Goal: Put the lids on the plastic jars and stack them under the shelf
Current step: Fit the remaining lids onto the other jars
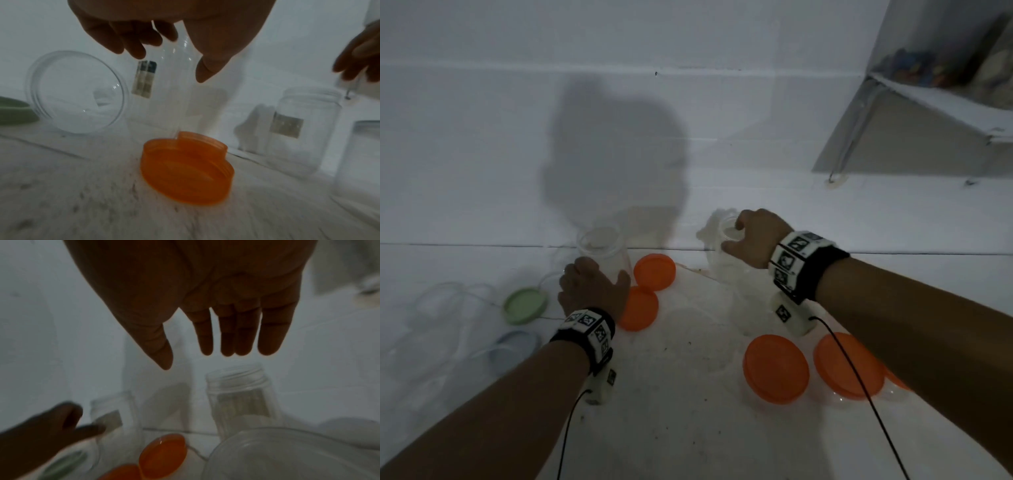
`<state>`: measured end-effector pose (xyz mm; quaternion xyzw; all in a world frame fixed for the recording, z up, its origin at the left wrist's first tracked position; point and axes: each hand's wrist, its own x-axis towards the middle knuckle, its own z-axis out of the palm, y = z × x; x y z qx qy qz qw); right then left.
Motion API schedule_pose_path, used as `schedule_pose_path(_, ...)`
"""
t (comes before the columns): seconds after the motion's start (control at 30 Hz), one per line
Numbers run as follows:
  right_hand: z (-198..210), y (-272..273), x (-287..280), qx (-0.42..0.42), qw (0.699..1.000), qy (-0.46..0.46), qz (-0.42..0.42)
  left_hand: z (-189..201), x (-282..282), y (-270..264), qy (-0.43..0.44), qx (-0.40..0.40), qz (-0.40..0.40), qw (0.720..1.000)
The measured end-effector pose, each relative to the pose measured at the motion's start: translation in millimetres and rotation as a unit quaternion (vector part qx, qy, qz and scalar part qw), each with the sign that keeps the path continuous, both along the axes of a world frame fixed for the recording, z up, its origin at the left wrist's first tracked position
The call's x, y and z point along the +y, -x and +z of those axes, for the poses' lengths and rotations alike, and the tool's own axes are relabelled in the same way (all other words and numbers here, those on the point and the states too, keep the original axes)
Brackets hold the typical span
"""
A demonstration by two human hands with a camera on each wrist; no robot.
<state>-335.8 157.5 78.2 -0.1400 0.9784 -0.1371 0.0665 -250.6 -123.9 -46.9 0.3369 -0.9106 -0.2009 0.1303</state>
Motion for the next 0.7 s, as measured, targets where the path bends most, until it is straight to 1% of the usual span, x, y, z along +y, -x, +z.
schedule_pose_path(0.07, -12.9, 9.4, -26.0, -0.017, 0.999, -0.036, 0.037, 2.9, -9.8, 2.0, -0.027, 0.05, 0.02, 0.998)
schedule_pose_path(0.1, -19.6, 15.0, -35.7, -0.02, 0.998, -0.054, 0.031, 3.7, -15.7, 3.0, -0.043, 0.066, 0.023, 0.997)
schedule_pose_path(0.17, -28.0, 25.7, -46.3, -0.017, 0.996, -0.083, -0.013, 5.6, -26.8, 5.9, -0.07, 0.081, 0.017, 0.994)
schedule_pose_path(0.23, -29.5, 35.6, -49.5, 0.005, 0.996, -0.075, -0.046, 8.7, -36.5, 10.5, -0.084, 0.078, 0.0, 0.993)
schedule_pose_path(0.3, -26.7, 39.6, -42.8, 0.03, 0.996, -0.065, -0.06, 11.4, -39.8, 14.1, -0.087, 0.079, -0.028, 0.993)
schedule_pose_path(0.37, -28.8, 45.4, -35.0, 0.056, 0.99, -0.091, -0.087, 11.6, -43.8, 16.4, -0.09, 0.081, -0.043, 0.992)
schedule_pose_path(0.43, -34.7, 50.9, -25.8, 0.028, 0.985, -0.134, -0.106, 9.7, -44.3, 16.1, -0.087, 0.078, -0.038, 0.992)
schedule_pose_path(0.5, -42.8, 55.0, -18.5, 0.002, 0.984, -0.15, -0.095, 5.9, -40.2, 12.6, -0.076, 0.081, -0.016, 0.994)
schedule_pose_path(0.6, -49.7, 53.7, -13.4, 0.036, 0.988, -0.13, -0.072, -4.8, -29.1, 1.1, -0.059, 0.079, 0.012, 0.995)
schedule_pose_path(0.7, -46.2, 47.2, -14.6, 0.054, 0.995, -0.071, -0.045, -19.7, -24.9, -12.9, -0.051, 0.011, -0.006, 0.999)
